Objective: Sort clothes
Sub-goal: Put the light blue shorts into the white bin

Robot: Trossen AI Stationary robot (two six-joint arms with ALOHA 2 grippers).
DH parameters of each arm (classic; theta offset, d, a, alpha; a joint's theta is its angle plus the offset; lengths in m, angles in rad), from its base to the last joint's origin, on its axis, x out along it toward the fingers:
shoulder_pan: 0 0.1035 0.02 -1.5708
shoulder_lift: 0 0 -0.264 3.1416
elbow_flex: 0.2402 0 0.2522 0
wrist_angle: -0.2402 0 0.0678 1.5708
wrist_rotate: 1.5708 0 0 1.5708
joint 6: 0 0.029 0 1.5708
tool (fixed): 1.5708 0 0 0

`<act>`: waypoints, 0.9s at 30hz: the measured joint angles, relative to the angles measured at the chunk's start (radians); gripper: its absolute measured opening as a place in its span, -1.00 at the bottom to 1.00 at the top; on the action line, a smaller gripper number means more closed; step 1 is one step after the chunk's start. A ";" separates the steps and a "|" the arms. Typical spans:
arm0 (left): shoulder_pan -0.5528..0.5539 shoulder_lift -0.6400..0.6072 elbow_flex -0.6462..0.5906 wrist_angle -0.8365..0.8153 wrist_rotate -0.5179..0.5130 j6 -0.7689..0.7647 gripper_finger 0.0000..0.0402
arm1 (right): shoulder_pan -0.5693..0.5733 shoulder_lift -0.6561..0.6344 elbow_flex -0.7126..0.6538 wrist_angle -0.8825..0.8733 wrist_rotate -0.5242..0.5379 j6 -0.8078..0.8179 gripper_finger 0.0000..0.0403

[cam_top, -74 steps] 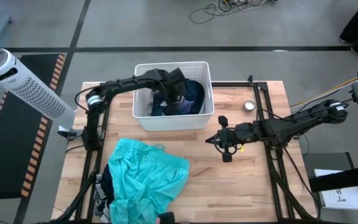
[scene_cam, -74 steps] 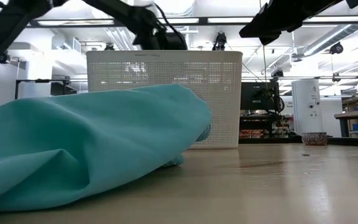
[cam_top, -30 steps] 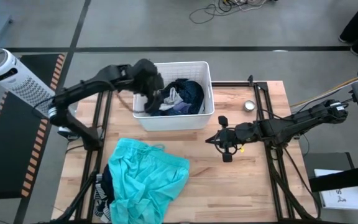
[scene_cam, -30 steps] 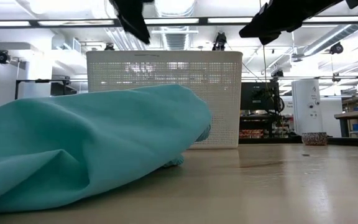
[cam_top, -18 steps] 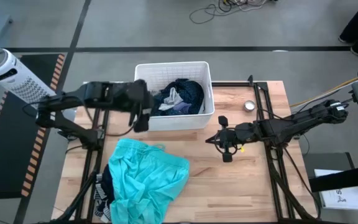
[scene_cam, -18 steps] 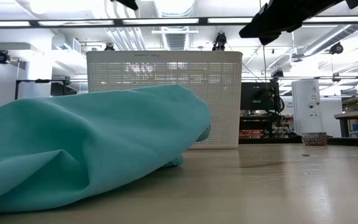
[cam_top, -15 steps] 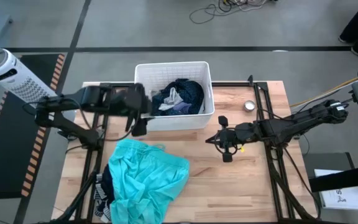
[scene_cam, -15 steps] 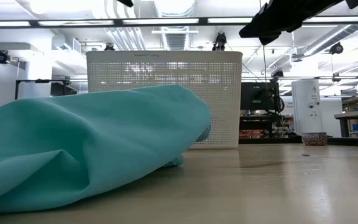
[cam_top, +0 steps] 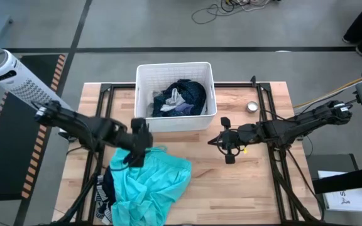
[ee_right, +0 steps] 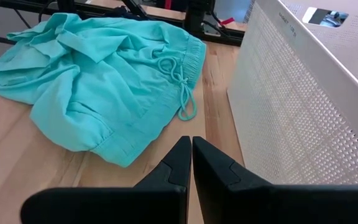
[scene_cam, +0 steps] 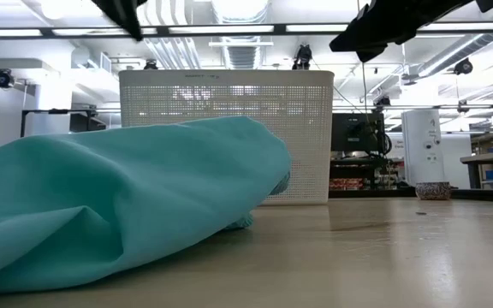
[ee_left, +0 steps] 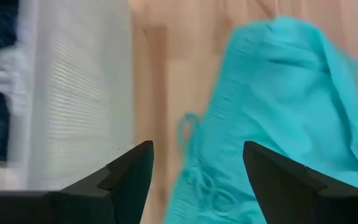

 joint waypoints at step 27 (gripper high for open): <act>-0.176 0.005 -0.596 0.708 0.264 -0.420 0.42 | 0.000 0.000 0.000 -0.003 0.000 0.008 -1.00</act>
